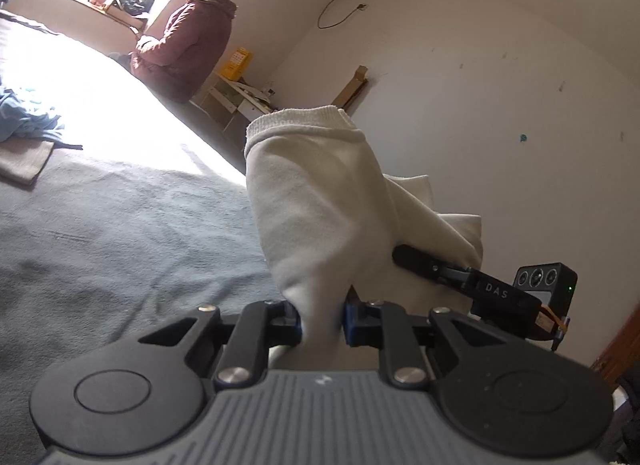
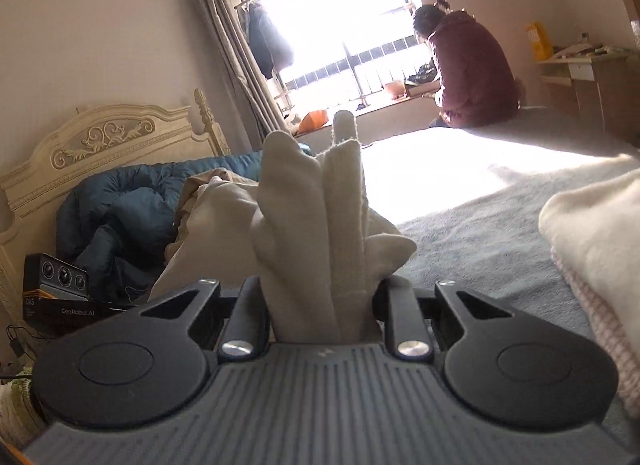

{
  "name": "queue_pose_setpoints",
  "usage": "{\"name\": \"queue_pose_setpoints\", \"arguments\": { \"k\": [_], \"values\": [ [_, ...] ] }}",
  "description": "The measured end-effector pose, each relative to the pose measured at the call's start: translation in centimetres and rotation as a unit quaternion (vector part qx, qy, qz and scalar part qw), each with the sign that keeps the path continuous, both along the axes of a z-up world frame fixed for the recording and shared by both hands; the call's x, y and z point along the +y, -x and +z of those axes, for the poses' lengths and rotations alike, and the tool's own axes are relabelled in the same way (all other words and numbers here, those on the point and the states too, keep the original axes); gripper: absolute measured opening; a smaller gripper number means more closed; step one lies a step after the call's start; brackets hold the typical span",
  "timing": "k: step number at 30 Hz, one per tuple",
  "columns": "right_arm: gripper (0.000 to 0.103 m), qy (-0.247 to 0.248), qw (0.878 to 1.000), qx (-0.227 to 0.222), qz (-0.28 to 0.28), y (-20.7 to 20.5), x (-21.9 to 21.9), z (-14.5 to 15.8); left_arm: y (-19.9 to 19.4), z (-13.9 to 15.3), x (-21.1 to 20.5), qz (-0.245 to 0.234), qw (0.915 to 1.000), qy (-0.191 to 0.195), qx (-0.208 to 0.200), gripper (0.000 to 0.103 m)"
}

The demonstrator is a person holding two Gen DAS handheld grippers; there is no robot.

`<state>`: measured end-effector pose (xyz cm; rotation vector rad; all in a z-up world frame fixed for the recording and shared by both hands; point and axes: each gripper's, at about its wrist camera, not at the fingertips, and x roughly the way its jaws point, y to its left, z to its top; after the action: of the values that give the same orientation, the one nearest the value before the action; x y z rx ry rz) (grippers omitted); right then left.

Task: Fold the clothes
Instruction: 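Lift the folded hoodie with both grippers and carry it onto the clothes stack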

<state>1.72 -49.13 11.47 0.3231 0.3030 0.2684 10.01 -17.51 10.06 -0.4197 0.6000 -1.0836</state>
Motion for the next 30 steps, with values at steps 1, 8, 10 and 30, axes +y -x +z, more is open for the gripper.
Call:
{"name": "queue_pose_setpoints", "arguments": {
  "k": [1,8,10,30],
  "values": [
    [0.018,0.012,1.0,-0.014,-0.014,1.2,-1.0,1.1,0.5,1.0,-1.6,-0.011,0.9999,0.0,-0.008,0.019],
    [0.018,0.147,0.978,-0.054,-0.134,5.5,-9.0,8.0,1.3,5.3,-15.4,-0.067,0.9961,0.014,-0.056,0.019],
    [0.018,0.188,0.967,-0.055,-0.165,5.6,-11.3,9.2,1.4,5.6,-19.2,-0.077,0.9952,0.019,-0.058,0.019],
    [0.018,0.277,0.936,-0.01,-0.217,-5.3,-27.1,6.6,-4.9,0.5,-36.1,-0.102,0.9932,-0.005,-0.056,0.019]
  ]
}}
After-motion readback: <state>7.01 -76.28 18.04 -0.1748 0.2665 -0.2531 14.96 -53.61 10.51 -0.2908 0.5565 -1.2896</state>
